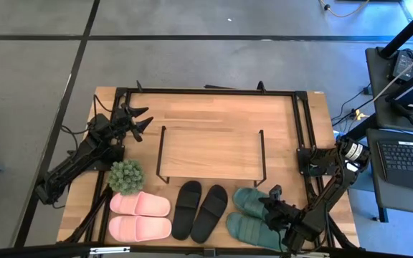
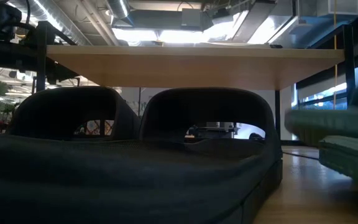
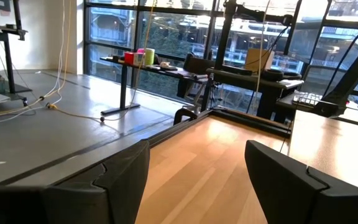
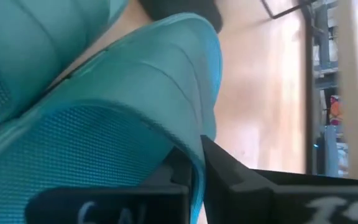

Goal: Pick and place slides into the shelf
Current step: Put the right green slipper on the shelf

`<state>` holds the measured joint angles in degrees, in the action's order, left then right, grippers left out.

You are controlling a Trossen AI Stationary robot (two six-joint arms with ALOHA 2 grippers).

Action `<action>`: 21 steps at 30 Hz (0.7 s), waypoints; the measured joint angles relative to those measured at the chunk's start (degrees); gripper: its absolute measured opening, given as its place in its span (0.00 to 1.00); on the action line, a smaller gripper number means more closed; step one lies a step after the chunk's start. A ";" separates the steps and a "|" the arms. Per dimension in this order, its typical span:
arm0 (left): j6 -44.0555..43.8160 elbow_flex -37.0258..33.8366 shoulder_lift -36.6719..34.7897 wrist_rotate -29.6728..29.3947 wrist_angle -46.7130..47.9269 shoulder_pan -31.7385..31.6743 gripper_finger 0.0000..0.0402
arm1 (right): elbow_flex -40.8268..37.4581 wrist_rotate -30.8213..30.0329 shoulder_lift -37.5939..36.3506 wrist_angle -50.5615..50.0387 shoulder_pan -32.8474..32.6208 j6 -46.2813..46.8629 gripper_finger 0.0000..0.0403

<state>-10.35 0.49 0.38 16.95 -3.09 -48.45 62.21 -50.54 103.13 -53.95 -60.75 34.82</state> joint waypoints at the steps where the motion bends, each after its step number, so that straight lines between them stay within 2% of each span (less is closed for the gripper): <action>1: 0.00 0.00 0.00 0.00 0.00 0.00 0.63 | 1.45 0.03 0.00 -2.32 0.00 0.65 0.03; 4: 0.00 0.00 0.00 0.00 0.01 -0.01 0.63 | 6.92 0.71 0.00 -9.17 0.00 2.78 0.03; 8: 0.02 0.00 0.00 0.00 0.01 -0.01 0.63 | 14.96 4.65 0.00 -16.90 0.00 5.52 0.03; 13: 0.33 0.00 0.00 0.00 -0.01 0.01 0.63 | 24.91 5.11 0.00 -20.50 0.17 5.44 0.03; 21: 0.39 0.00 0.00 0.00 -0.01 -0.01 0.63 | 41.75 -4.07 0.00 -26.54 4.79 5.85 0.03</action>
<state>-9.96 0.49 0.38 16.95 -3.09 -48.47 103.96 -54.61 103.13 -80.48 -55.96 40.67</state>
